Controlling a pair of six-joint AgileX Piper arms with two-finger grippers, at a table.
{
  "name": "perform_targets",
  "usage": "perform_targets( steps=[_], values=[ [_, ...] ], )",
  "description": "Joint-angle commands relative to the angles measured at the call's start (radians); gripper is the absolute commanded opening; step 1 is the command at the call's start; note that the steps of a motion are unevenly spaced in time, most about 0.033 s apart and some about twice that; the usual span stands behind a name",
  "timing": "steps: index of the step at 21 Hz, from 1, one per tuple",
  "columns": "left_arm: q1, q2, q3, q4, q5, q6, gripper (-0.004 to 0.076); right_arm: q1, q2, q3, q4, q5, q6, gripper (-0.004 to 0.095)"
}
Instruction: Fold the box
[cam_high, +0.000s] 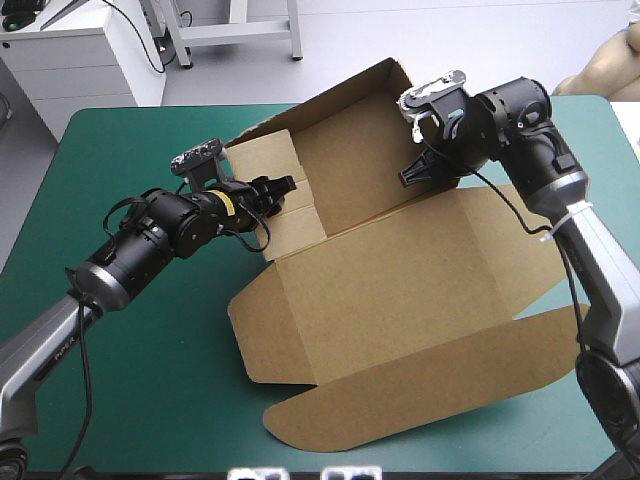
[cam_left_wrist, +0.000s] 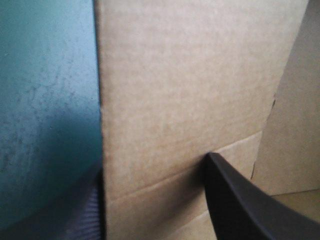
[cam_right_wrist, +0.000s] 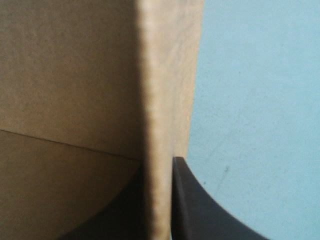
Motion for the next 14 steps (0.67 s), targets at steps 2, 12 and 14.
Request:
perform_targets(
  steps=[2, 12, 14],
  values=[
    [-0.002, -0.055, -0.053, -0.030, 0.009, -0.001, 0.0336, 0.015, -0.084, -0.043, 0.116, -0.017, -0.026, -0.0013],
    [-0.002, -0.054, -0.058, 0.041, 0.012, 0.078, 0.0302, 0.015, -0.084, -0.043, 0.121, -0.009, -0.022, -0.0014],
    [-0.002, -0.032, -0.058, 0.041, 0.018, 0.078, 0.0317, 0.015, -0.084, -0.043, 0.121, -0.013, -0.022, -0.0014]
  ],
)
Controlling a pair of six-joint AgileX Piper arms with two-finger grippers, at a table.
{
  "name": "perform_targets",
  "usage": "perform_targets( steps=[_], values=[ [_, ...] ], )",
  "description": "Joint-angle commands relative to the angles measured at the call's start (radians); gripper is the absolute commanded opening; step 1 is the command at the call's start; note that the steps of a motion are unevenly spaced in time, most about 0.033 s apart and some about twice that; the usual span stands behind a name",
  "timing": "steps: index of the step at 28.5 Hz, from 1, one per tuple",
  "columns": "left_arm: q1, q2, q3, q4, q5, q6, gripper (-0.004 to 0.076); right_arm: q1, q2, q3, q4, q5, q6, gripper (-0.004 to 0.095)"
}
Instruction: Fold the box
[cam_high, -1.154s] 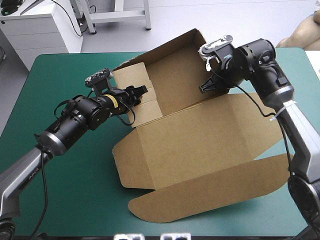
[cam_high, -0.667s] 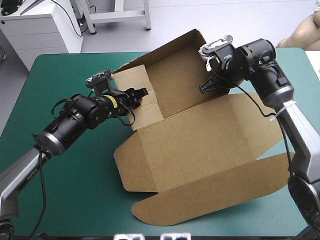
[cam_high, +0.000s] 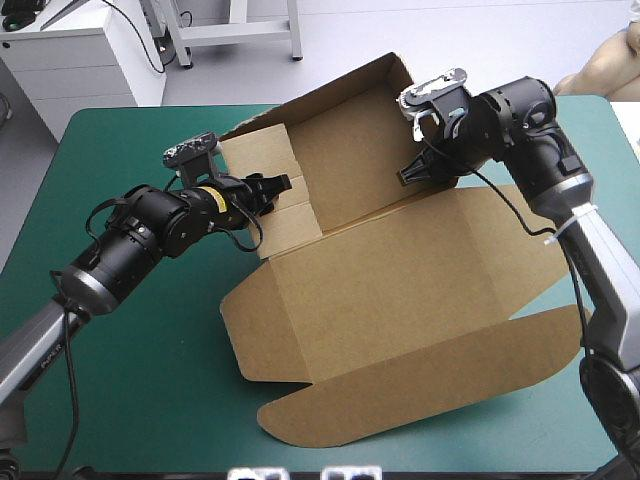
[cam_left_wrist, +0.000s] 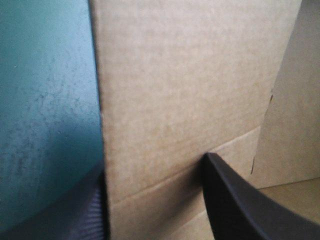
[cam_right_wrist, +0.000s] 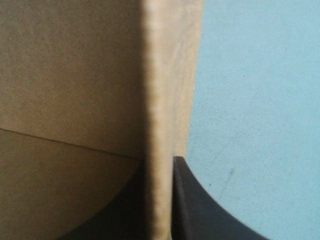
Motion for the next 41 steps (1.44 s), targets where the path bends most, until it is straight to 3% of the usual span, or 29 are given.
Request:
perform_targets(
  steps=[1, 3, 4, 8, 16, 23, 29, 41],
  values=[
    [-0.002, 0.011, -0.027, 0.037, -0.030, 0.014, 0.0341, 0.013, -0.069, -0.042, 0.102, -0.015, -0.023, -0.0014],
    [-0.002, 0.043, -0.027, 0.014, 0.038, 0.014, 0.0459, 0.013, -0.069, -0.042, 0.102, -0.012, -0.023, -0.0014],
    [-0.002, 0.048, -0.027, 0.014, 0.060, 0.014, 0.0468, 0.013, -0.069, -0.042, 0.102, -0.012, -0.029, -0.0014],
    [-0.002, 0.046, -0.027, 0.007, 0.097, 0.012, 0.0465, 0.013, -0.069, -0.042, 0.102, -0.012, -0.048, -0.0014],
    [-0.002, -0.015, -0.028, -0.255, 0.086, 0.007, 0.0454, 0.013, -0.069, -0.042, 0.102, -0.012, -0.069, -0.0014],
    [-0.002, -0.097, -0.028, -0.293, 0.026, 0.030, 0.0386, 0.013, -0.069, -0.042, 0.102, -0.014, -0.069, -0.0014],
    [-0.011, -0.127, -0.028, -0.372, 0.057, 0.057, 0.0349, 0.013, -0.067, -0.042, 0.102, -0.014, -0.069, -0.0014],
    [-0.141, -0.138, -0.028, -0.267, -0.021, 0.062, 0.0350, 0.013, -0.067, -0.042, 0.102, -0.001, -0.069, -0.0014]
  ],
)
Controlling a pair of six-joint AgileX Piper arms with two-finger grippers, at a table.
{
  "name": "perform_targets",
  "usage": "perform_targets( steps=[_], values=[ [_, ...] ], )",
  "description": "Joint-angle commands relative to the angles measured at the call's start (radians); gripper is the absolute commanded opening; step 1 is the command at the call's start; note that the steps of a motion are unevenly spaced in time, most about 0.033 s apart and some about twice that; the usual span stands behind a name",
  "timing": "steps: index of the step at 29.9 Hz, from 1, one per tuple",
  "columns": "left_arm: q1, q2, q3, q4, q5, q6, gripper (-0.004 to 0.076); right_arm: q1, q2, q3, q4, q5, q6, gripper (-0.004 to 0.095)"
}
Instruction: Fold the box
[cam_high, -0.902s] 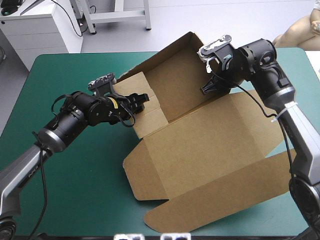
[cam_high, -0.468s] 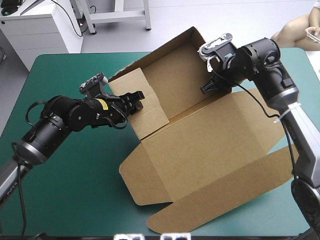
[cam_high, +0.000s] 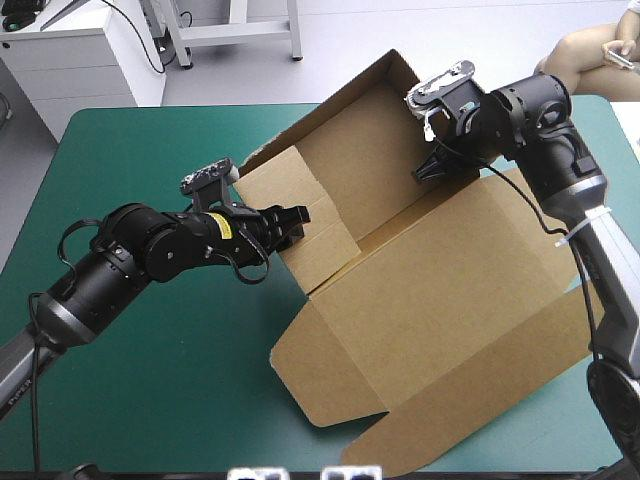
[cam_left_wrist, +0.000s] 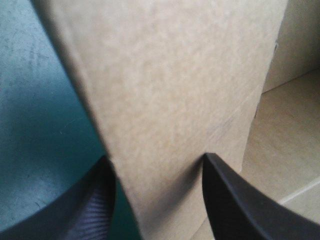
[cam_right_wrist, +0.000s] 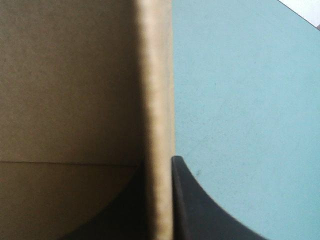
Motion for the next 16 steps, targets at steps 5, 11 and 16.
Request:
perform_targets(
  steps=[5, 11, 16],
  values=[
    [-0.025, -0.037, -0.036, 0.039, -0.184, -0.004, 0.0350, 0.019, -0.051, -0.034, 0.168, -0.017, 0.029, -0.0014],
    [-0.025, 0.008, -0.034, 0.184, -0.243, -0.006, 0.0350, 0.025, -0.051, -0.034, 0.206, -0.031, 0.023, -0.0013],
    [-0.006, 0.072, -0.034, 0.241, -0.320, -0.125, 0.0350, 0.089, -0.055, -0.034, 0.182, -0.047, 0.025, -0.0012]
  ],
)
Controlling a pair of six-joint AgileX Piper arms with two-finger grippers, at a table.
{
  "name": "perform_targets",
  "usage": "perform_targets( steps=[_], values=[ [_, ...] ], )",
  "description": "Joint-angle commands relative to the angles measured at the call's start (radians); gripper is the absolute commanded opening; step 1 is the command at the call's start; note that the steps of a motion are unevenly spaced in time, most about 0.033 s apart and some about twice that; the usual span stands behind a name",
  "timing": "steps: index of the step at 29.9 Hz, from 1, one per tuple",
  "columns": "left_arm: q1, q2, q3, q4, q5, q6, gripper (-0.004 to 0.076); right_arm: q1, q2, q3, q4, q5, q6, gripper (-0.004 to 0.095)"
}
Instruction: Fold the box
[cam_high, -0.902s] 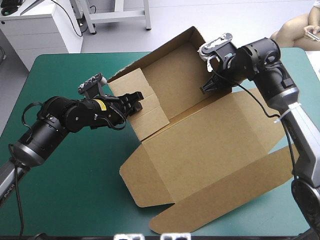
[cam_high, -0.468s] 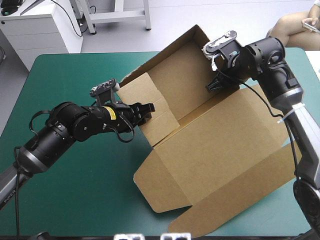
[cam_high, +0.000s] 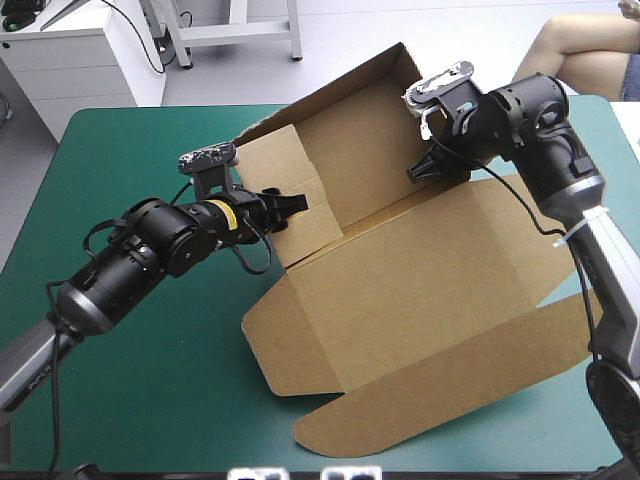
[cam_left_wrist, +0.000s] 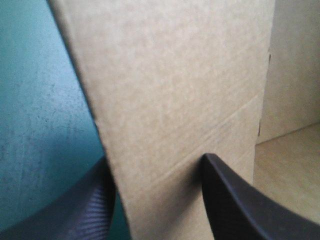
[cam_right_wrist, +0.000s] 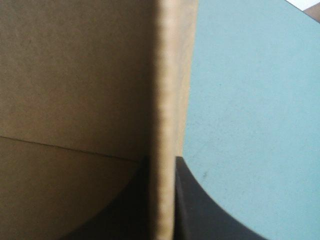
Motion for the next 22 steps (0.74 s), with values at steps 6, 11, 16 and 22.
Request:
perform_targets(
  steps=[6, 11, 16, 22],
  values=[
    [0.065, 0.080, -0.035, -0.014, -0.166, -0.133, 0.0350, 0.171, -0.073, -0.033, 0.008, -0.069, 0.078, -0.0012],
    [0.078, 0.084, -0.035, 0.001, -0.181, -0.133, 0.0349, 0.179, -0.074, -0.033, -0.036, -0.065, 0.118, -0.0013],
    [0.089, 0.084, -0.035, 0.072, -0.223, -0.215, 0.0349, 0.179, -0.080, -0.033, -0.048, -0.050, 0.120, -0.0014],
    [0.130, 0.087, -0.035, 0.087, -0.236, -0.264, 0.0349, 0.179, -0.093, -0.033, -0.064, -0.042, 0.124, -0.0014]
  ],
)
